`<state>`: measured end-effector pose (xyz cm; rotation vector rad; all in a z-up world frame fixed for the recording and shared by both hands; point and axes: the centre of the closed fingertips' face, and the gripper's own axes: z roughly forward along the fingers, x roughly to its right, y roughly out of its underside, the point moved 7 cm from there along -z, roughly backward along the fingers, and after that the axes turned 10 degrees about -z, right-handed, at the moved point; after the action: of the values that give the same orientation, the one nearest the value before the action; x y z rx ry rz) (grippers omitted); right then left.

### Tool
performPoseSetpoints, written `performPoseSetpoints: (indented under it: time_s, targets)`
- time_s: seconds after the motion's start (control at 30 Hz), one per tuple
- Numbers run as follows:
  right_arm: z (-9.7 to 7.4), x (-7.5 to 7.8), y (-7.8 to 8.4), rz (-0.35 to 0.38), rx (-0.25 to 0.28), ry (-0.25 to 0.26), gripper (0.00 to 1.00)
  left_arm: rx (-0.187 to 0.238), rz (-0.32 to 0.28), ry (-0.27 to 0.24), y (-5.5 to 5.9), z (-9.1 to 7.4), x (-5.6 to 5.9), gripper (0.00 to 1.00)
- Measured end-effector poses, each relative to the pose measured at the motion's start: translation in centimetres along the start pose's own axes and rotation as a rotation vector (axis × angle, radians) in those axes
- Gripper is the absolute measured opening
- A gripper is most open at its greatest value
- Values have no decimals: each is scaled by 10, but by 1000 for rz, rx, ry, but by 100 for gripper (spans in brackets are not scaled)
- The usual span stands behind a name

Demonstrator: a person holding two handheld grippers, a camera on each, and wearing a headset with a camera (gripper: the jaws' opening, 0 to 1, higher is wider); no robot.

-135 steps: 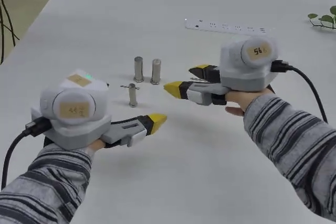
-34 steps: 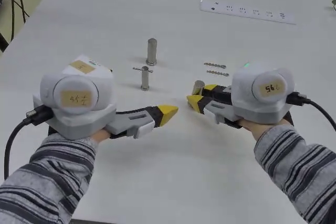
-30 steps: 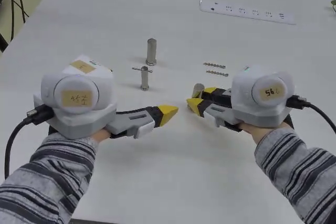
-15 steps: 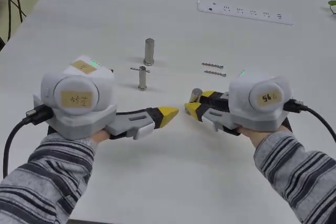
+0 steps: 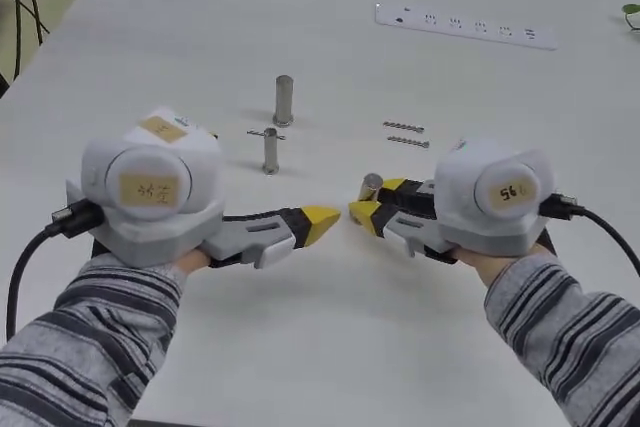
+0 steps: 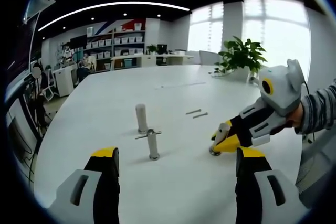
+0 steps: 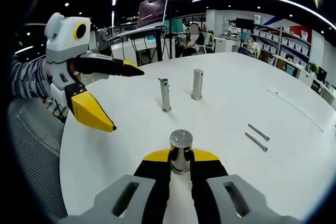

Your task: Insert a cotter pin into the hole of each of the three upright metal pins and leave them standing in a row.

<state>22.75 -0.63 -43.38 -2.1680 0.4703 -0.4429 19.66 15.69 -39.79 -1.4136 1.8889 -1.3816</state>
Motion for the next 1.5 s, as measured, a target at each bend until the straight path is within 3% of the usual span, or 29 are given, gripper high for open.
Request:
performPoseSetpoints:
  time_s: [0.17, 0.23, 0.3, 0.67, 1.2, 1.5]
  targets:
    - [0, -1, 0, 31, 3, 8, 10, -5, 1, 2, 1, 0, 0, 91]
    - [-1, -2, -2, 67, 29, 4, 15, -4, 1, 2, 1, 0, 1, 91]
    - [-3, -3, -3, 52, 35, 9, 21, -4, 1, 3, 1, 0, 1, 91]
    - [-20, -1, -2, 10, -32, -71, 29, -5, 5, 3, 0, 0, 3, 93]
    - [-45, 42, -2, -70, -147, -125, 29, -1, 8, 19, -1, 2, 6, 93]
    - [-38, 73, -8, -163, -231, -179, 27, -8, 19, 28, 0, 3, 9, 92]
